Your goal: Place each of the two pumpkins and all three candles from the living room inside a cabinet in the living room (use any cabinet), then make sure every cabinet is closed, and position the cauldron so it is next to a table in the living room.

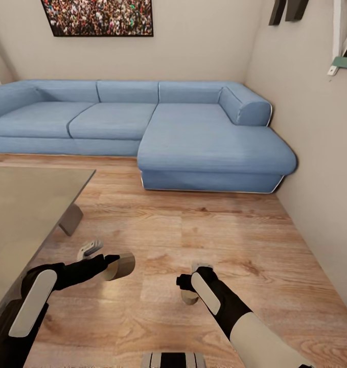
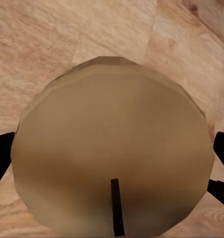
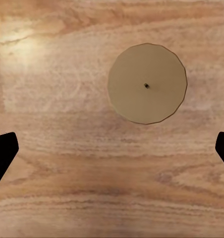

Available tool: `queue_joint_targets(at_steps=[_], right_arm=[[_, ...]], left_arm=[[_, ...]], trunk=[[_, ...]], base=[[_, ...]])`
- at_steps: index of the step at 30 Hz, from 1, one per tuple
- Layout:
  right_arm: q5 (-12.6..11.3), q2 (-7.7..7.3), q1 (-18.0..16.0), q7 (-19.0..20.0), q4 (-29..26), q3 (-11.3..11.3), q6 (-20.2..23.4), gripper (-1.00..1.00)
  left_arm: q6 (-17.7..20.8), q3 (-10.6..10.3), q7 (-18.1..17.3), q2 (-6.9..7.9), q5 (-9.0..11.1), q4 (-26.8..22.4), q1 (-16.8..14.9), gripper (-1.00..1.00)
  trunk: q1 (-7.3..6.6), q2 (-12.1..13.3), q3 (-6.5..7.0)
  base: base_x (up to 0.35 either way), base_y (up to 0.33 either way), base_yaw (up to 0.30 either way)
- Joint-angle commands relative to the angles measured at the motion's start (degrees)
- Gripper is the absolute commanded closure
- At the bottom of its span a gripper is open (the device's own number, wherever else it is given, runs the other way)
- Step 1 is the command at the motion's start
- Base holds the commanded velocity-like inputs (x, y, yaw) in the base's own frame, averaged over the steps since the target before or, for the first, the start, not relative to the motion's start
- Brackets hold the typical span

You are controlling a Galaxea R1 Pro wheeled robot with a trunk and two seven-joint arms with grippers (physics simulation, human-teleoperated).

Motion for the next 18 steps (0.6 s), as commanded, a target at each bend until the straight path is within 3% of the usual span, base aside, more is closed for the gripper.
queue_joint_targets(at_steps=[1, 18], right_arm=[[-0.6, -0.03, 0.0, -0.6, -0.1, 0.2, 0.0, -1.0], [0.3, -0.03, 0.0, -0.5, -0.2, 0.2, -0.4, -1.0]], left_arm=[[0.2, -0.1, 0.5, 0.0, 0.6, -0.1, 0.0, 1.0], [0.2, -0.3, 0.5, 0.2, 0.7, -0.1, 0.0, 1.0]], trunk=[[0.01, 0.0, -0.27], [0.45, -0.3, -4.04]], base=[[0.0, 0.0, 0.0], [0.0, 0.0, 0.0]])
